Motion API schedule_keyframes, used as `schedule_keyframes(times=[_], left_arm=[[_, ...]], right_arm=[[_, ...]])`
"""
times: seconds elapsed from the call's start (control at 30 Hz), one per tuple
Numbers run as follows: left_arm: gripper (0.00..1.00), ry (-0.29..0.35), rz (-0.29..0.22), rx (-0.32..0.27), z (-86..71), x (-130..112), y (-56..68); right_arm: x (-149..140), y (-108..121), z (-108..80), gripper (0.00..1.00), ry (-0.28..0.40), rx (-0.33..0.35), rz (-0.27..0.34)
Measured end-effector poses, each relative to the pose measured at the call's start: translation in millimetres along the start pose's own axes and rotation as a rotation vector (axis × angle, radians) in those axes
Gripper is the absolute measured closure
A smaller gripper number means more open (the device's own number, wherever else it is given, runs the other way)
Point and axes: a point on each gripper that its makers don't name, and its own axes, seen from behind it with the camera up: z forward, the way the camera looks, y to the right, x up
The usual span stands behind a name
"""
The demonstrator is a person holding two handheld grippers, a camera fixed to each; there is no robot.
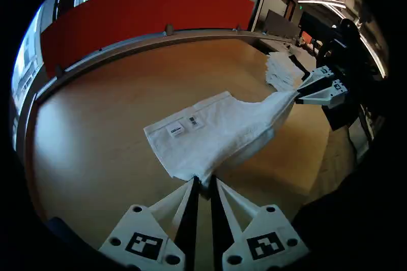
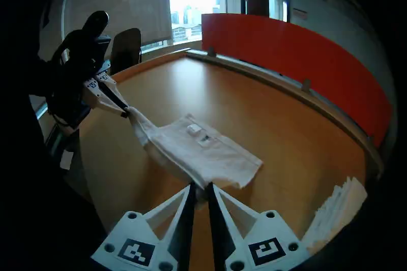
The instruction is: Fold towel
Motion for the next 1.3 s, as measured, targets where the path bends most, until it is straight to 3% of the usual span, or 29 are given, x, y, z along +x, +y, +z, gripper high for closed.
schedule_keyframes(times=[0.27, 0.67, 1.3], left_arm=[[0.85, 0.021, -0.005, 0.026, 7.9, 12, -12.3], [0.85, 0.046, 0.017, 0.070, 34.9, 34, -36.0], [0.85, 0.026, 0.015, 0.092, 77.8, 37, -58.8]], right_arm=[[6, 12, 11.1, 0.83, -0.003, -0.007, -0.006], [11, 39, 37.4, 0.83, -0.020, -0.023, -0.014], [-8, 68, 74.9, 0.83, -0.083, -0.017, 0.000]])
